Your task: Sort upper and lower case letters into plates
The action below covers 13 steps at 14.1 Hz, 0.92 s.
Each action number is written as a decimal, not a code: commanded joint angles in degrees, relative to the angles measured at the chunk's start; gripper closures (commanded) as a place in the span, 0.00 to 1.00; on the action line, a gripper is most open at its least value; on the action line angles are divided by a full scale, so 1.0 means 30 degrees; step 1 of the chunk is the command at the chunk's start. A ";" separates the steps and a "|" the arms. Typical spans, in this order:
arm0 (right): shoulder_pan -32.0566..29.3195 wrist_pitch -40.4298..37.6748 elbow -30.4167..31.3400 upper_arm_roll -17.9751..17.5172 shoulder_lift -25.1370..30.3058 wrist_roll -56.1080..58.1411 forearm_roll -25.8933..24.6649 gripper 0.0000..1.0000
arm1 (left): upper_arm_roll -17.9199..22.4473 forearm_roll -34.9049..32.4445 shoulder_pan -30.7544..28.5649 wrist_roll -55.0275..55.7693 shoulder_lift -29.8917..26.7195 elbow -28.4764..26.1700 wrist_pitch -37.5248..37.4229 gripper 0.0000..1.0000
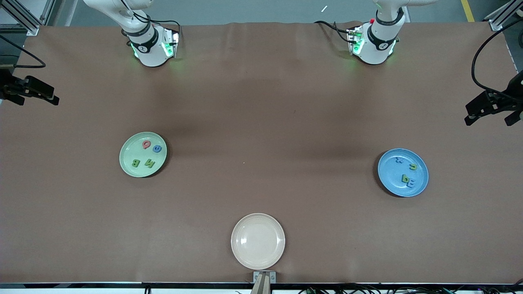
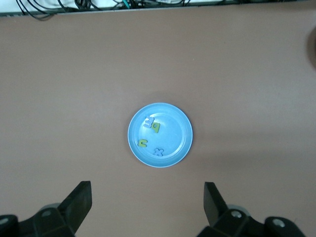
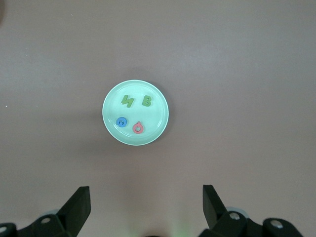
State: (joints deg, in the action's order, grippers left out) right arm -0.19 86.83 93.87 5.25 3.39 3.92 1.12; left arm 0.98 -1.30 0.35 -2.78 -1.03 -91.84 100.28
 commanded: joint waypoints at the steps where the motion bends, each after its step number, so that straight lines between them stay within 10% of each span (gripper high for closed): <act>1: -0.0024 0.0148 0.0555 -0.0023 0.0540 -0.0281 -0.0080 0.00 | -0.0005 0.0288 -0.0087 -0.0420 0.0312 0.0788 -0.0467 0.00; 13: 0.0181 -0.0028 0.0555 -0.0111 0.0511 -0.0047 -0.0315 0.00 | -0.0356 0.1166 0.0060 -0.0098 0.0078 0.1316 -0.1581 0.00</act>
State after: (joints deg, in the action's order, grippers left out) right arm -0.06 86.61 93.95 4.96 3.39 3.94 0.99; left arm 0.31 1.51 0.51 -2.78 -0.99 -89.11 96.74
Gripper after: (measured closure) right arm 0.000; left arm 0.000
